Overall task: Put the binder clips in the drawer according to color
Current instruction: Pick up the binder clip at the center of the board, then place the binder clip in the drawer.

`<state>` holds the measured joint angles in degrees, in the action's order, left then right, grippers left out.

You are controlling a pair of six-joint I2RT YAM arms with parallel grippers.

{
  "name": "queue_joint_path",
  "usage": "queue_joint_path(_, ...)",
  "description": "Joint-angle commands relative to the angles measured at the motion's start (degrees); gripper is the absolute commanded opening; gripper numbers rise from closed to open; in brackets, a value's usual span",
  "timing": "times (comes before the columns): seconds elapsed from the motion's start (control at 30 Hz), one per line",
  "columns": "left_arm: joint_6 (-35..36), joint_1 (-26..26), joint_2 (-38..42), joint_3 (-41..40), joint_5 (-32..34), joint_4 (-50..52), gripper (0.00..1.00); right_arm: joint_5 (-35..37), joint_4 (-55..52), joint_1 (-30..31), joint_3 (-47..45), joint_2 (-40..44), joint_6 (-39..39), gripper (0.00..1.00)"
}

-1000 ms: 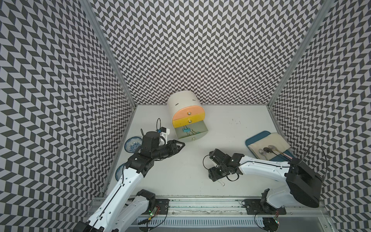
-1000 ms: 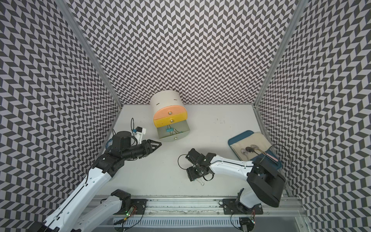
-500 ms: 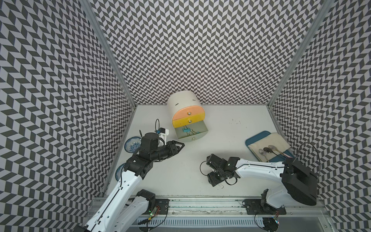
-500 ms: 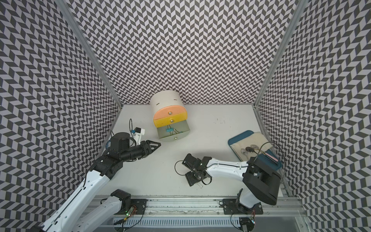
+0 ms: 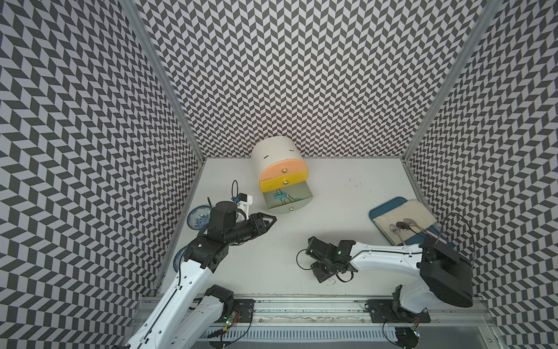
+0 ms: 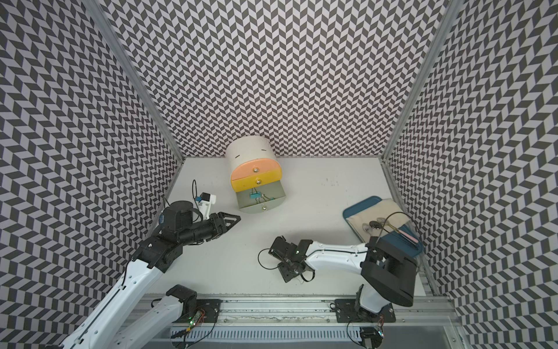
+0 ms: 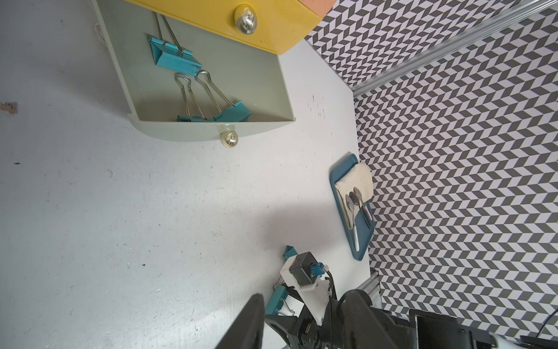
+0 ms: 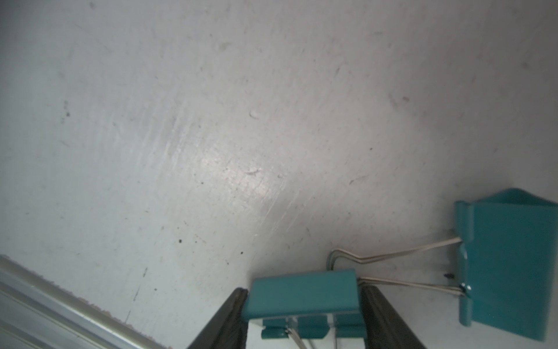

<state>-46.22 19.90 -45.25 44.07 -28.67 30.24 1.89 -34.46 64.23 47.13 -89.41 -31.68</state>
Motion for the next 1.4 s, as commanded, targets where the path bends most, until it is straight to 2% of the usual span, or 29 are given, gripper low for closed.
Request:
queue_joint_path(0.0, -0.2, 0.4, 0.8, 0.0, 0.6, 0.7, 0.47, 0.5, -1.2, 0.5, -0.7, -2.3, -1.2, 0.53)
queue_joint_path(0.3, 0.1, 0.4, 0.4, 0.7, 1.0, 0.9, 0.47, -0.2, -2.0, 0.5, 2.6, -1.0, -0.7, 0.44)
queue_joint_path(0.57, 0.4, 0.4, -0.2, 1.7, 1.6, 0.8, 0.47, 1.1, -6.0, -2.2, 12.3, -0.6, 1.4, 0.43)
queue_joint_path(0.67, 0.8, 0.3, -0.7, 2.3, 1.8, 0.8, 0.47, 0.1, -6.5, -4.8, 15.9, -0.6, 2.8, 0.42)
queue_joint_path(0.87, 1.0, 0.1, -2.1, 3.4, 1.7, 0.0, 0.48, -5.8, -6.3, -14.7, 27.7, -3.4, 6.4, 0.42)
queue_joint_path(1.13, 1.8, -0.4, -5.0, 4.9, 0.6, -1.6, 0.48, -14.1, -5.6, -25.2, 48.9, -16.6, 7.2, 0.42)
queue_joint_path(1.37, 2.4, -1.1, -6.6, 5.6, -0.7, -2.3, 0.48, -16.7, -5.4, -30.4, 60.4, -25.3, 6.0, 0.42)
